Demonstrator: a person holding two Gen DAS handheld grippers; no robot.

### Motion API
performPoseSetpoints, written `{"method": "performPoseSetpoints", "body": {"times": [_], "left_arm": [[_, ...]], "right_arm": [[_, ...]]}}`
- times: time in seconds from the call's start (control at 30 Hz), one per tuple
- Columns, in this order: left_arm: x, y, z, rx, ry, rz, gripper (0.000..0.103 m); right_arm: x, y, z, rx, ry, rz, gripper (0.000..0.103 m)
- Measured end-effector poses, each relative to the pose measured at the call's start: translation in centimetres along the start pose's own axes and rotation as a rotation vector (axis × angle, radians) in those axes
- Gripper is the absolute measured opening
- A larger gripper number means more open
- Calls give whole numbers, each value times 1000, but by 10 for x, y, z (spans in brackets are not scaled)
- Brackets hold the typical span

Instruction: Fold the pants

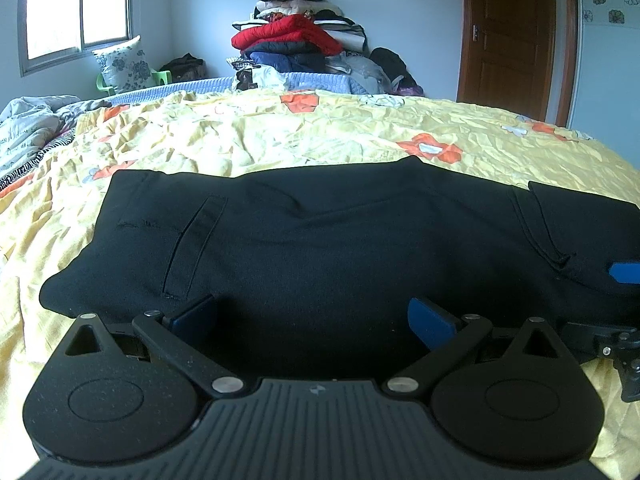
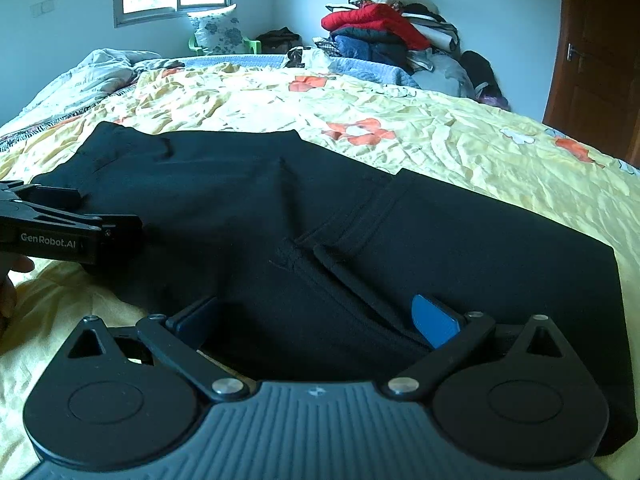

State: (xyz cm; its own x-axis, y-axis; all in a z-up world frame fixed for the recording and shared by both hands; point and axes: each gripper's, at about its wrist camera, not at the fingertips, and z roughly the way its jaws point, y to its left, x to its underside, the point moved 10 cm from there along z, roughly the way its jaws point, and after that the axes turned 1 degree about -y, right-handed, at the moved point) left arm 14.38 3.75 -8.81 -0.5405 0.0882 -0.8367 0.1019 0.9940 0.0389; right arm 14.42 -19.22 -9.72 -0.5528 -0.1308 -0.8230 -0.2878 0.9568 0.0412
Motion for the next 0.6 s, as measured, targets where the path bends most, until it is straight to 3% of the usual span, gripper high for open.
{"method": "performPoseSetpoints", "body": {"times": [0.17, 0.47, 0.6], "left_arm": [[-1, 1, -2, 4, -9, -7, 103], [-6, 6, -14, 12, -23, -30, 102], [-12, 23, -28, -19, -54, -38, 102]], "right_arm": [[-6, 4, -6, 11, -11, 2, 103], [-36, 32, -21, 47, -87, -155, 103], [-49, 51, -25, 39, -121, -229, 103]]}}
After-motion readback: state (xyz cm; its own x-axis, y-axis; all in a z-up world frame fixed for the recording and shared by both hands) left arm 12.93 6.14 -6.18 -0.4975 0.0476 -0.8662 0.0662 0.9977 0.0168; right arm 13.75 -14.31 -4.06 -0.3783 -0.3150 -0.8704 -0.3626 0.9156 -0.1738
